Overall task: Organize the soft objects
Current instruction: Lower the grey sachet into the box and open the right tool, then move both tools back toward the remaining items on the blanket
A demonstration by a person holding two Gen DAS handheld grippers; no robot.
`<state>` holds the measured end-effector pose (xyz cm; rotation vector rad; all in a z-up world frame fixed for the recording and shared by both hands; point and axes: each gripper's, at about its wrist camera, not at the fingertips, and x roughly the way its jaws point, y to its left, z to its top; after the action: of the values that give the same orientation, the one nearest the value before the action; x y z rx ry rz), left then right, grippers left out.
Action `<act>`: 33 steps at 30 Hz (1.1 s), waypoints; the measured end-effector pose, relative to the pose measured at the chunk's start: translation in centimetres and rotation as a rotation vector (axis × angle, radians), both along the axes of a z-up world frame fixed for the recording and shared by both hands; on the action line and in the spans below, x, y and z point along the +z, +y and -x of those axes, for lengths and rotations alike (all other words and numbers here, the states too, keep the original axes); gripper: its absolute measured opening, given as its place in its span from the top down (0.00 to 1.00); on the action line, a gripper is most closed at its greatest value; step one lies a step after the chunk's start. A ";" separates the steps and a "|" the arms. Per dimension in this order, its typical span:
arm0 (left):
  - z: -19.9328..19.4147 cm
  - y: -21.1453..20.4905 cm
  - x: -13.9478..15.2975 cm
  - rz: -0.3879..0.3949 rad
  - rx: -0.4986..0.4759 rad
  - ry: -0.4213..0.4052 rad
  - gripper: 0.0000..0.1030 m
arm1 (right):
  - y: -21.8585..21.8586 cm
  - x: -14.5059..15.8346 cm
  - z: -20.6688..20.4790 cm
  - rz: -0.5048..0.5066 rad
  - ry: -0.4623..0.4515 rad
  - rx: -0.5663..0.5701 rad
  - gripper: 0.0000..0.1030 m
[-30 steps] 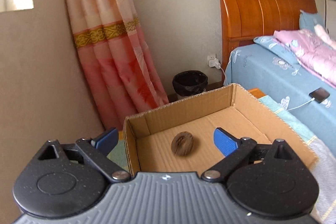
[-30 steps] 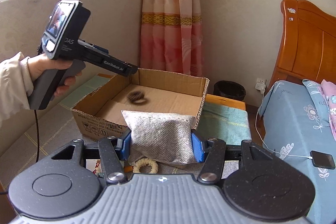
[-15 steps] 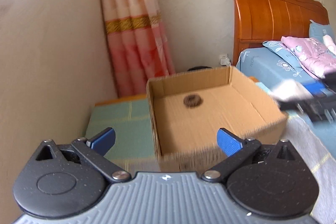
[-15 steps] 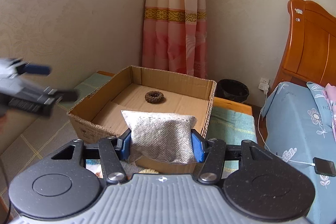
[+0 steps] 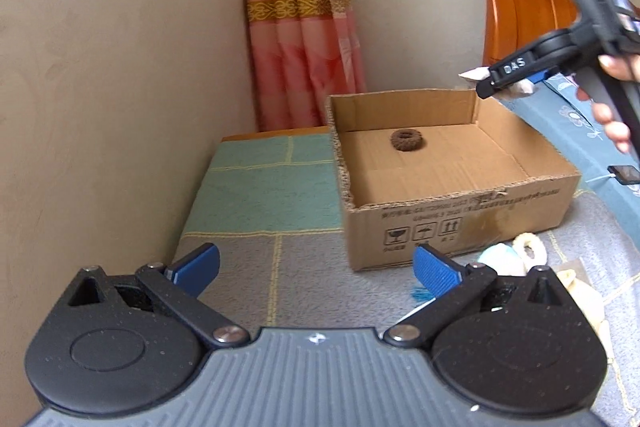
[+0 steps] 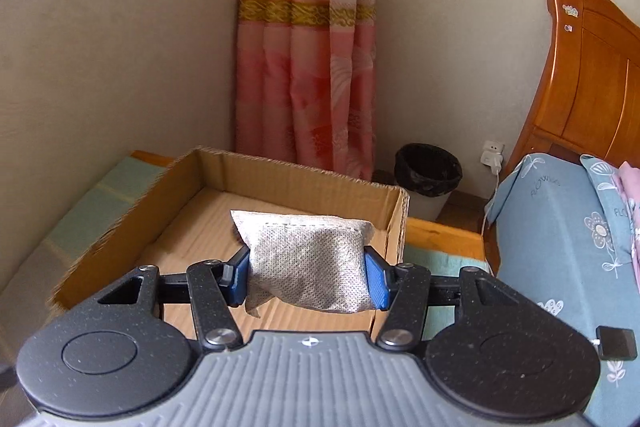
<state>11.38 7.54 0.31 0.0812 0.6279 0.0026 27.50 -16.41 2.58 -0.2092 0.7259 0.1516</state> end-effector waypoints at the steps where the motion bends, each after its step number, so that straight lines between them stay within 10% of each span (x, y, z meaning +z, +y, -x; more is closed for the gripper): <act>1: 0.1 0.2 0.0 0.005 0.007 -0.002 0.01 | 0.2 -0.2 -0.8 0.012 0.005 -0.005 0.41; 6: 0.2 1.3 -0.1 0.020 0.024 -0.004 0.01 | 0.6 -0.5 -3.7 0.021 -0.008 -0.042 0.09; 33: 3.2 -0.2 0.0 0.004 -0.067 0.028 0.01 | -0.1 -2.0 8.7 0.030 -0.012 -0.042 0.00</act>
<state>8.15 7.31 0.27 0.0983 0.6534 -0.0643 18.82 -16.56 0.54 -0.2234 0.7209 0.0991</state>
